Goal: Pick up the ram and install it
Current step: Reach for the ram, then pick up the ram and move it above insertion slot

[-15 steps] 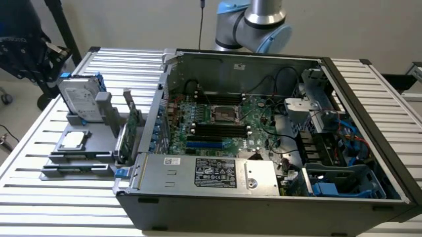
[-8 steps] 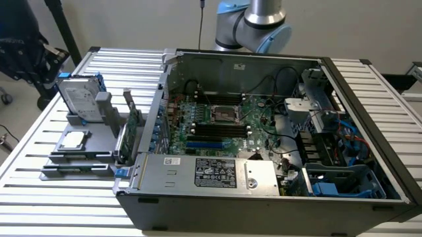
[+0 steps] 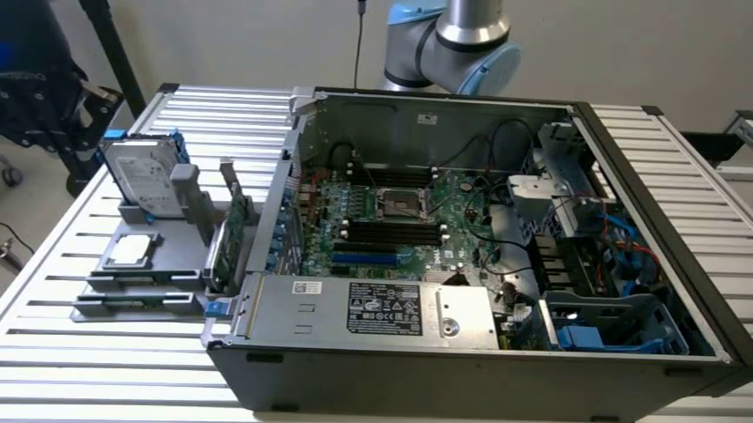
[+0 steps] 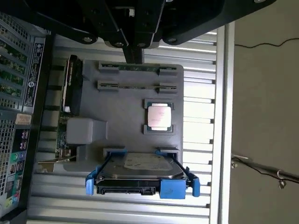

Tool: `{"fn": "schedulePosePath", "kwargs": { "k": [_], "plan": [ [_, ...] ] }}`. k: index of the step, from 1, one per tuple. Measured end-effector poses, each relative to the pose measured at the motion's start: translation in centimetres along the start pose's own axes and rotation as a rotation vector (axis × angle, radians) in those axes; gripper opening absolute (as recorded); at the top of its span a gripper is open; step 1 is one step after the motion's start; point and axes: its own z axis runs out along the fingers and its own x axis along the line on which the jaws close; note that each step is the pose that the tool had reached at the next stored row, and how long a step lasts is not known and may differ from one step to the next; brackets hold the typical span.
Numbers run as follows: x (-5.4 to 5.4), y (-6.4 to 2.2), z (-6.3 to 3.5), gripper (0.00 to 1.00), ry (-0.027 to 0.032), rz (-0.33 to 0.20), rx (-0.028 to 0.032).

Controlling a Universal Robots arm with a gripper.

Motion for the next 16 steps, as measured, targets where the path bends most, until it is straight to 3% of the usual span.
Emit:
{"fn": "schedulePosePath", "kwargs": {
  "k": [5, 16],
  "plan": [
    [0.0, -0.01, 0.06, 0.11, 0.0003, -0.064, 0.003],
    [0.0, -0.02, 0.07, 0.11, 0.0002, -0.065, 0.0029]
  ]
}}
